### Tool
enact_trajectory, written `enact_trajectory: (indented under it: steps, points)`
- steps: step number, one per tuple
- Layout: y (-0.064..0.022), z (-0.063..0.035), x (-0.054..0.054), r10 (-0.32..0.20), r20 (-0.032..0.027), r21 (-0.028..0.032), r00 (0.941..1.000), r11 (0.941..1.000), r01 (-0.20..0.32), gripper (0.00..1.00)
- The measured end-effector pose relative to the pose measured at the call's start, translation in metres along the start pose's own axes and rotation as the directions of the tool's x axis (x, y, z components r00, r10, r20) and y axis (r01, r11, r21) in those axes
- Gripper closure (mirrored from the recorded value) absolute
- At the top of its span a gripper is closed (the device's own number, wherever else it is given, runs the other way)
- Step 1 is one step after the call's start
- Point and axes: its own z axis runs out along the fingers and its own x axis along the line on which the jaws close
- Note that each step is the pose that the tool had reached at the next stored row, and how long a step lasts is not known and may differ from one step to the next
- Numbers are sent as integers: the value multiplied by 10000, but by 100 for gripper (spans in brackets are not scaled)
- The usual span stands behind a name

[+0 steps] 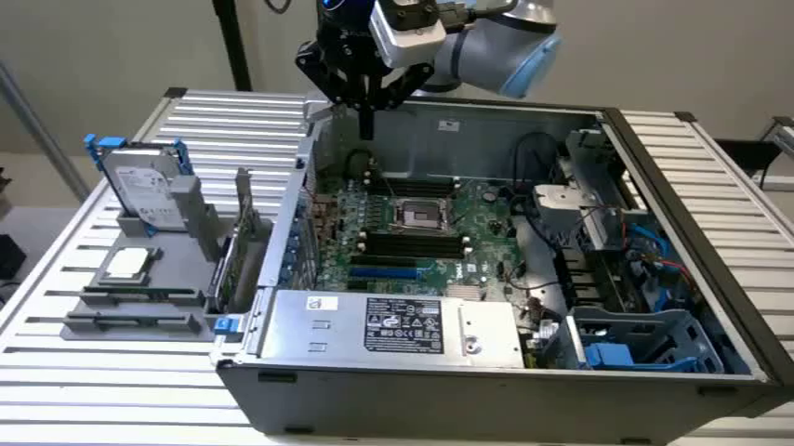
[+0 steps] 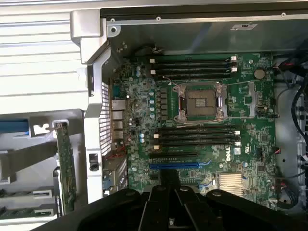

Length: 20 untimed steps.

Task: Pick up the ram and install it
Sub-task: 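Reach for the ram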

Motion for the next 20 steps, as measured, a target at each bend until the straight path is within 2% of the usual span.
enact_trajectory:
  steps: [16, 20]
  points:
    - [-1, -1, 8, 0, -1, 2, 10000, 10000, 0, 89]
    - [-60, -5, 164, 0, 0, 1, 10000, 10000, 0, 89]
